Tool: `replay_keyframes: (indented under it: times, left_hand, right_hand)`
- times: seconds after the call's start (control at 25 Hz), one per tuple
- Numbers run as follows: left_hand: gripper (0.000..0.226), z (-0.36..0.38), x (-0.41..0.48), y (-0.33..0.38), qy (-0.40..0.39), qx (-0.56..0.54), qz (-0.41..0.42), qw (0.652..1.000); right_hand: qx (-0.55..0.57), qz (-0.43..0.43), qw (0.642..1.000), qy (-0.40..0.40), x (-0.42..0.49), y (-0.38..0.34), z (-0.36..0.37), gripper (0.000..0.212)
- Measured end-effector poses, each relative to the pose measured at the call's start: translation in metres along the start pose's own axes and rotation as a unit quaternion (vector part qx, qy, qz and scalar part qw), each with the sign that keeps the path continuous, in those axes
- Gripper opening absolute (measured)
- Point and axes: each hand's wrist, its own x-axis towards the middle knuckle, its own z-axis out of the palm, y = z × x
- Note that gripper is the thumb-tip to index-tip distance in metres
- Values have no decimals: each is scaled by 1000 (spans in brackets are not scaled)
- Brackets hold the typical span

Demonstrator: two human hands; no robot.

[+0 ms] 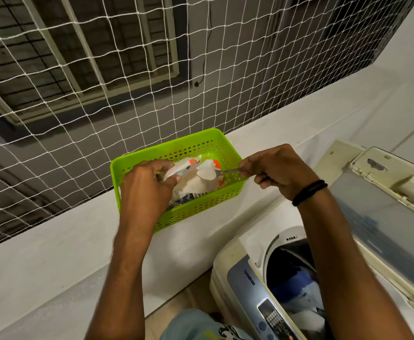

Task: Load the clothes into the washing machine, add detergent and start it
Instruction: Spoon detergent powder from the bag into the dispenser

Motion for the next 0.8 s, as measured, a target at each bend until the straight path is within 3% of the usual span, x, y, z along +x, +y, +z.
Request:
replay_keyframes:
  times: [0.2, 0.4, 0.56, 0.8]
  left_hand:
    - [37, 0, -9, 22, -2, -18, 65, 998]
    - [23, 31, -34, 80, -17, -180, 134, 974]
    - [18, 96, -56, 120, -120, -224, 200, 946]
    - [16, 258, -103, 136, -316, -221, 196, 901]
  right_hand:
    - [40, 20, 998, 44, -31, 25, -44, 13]
    - [80, 60, 986, 135, -63, 69, -96, 19]
    - [125, 87, 963, 223, -87, 122, -140, 15]
    - [173, 189, 890, 377, -111, 234, -208, 24]
